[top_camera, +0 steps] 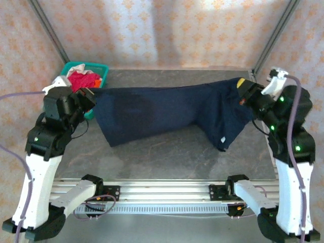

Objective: Fold and stack the t-shirts

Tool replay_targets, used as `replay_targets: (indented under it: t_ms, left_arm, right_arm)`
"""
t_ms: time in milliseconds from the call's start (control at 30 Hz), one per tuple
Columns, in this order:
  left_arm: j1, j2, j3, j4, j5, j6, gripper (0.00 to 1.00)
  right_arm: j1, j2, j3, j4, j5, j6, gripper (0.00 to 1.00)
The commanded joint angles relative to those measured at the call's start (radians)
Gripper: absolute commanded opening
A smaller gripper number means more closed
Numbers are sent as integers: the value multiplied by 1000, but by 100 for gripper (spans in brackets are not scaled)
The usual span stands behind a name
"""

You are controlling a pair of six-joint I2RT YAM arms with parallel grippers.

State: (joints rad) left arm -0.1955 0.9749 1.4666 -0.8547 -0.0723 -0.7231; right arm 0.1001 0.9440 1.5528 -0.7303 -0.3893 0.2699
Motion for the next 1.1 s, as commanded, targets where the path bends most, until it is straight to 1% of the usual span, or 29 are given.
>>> replay_targets:
  t_ms: [0, 33, 100, 200, 267, 333, 433, 500, 600, 633, 667, 733, 800, 833, 867, 933, 1000, 1067]
  left_arm:
    - [51, 110, -60, 118, -42, 28, 0]
    - [76, 152, -72, 166, -14, 19, 0]
    - [105, 242, -69, 259, -1, 21, 0]
    - [141, 441, 42, 318, 26, 42, 0]
    - [157, 558, 165, 323, 40, 51, 0]
    - [179, 664, 340, 296, 85, 50, 0]
    - [195, 775, 618, 233, 132, 56, 0]
    - [212, 840, 827, 187, 182, 45, 0]
    - [238, 909, 1104, 128, 217, 27, 0]
    - [249, 920, 1171, 123, 235, 17, 0]
    - [265, 924, 1232, 127, 261, 0, 0]
    - [295, 898, 1277, 136, 298, -24, 0]
    - [313, 837, 1251, 116, 310, 1, 0]
    - [317, 801, 1214, 102, 311, 23, 0]
    - [317, 749, 1138, 102, 316, 49, 0]
    - [317, 621, 893, 148, 328, 73, 0]
    - [316, 467, 566, 244, 318, 82, 0]
    - [314, 337, 286, 302, 295, 87, 0]
  right_arm:
    - [0, 93, -50, 108, 40, -37, 0]
    - [0, 134, -57, 136, 42, -43, 0]
    - [0, 216, -61, 204, 39, -59, 0]
    - [-2, 357, -25, 324, 37, -76, 0]
    - [-6, 449, 25, 403, 17, -68, 0]
    - [-13, 523, 125, 458, -25, -30, 0]
    - [-15, 577, 279, 515, -60, 15, 0]
    - [-18, 599, 398, 535, -69, 39, 0]
    - [-23, 608, 536, 541, -81, 52, 0]
    - [-26, 603, 565, 544, -84, 57, 0]
    - [-28, 594, 594, 547, -86, 60, 0]
    - [-33, 566, 623, 551, -91, 63, 0]
    - [-36, 521, 609, 557, -99, 52, 0]
    - [-36, 500, 590, 556, -99, 48, 0]
    - [-36, 470, 553, 555, -108, 38, 0]
    - [-36, 414, 451, 549, -127, 19, 0]
    - [-36, 332, 283, 561, -147, 15, 0]
    - [-36, 253, 103, 565, -178, 21, 0]
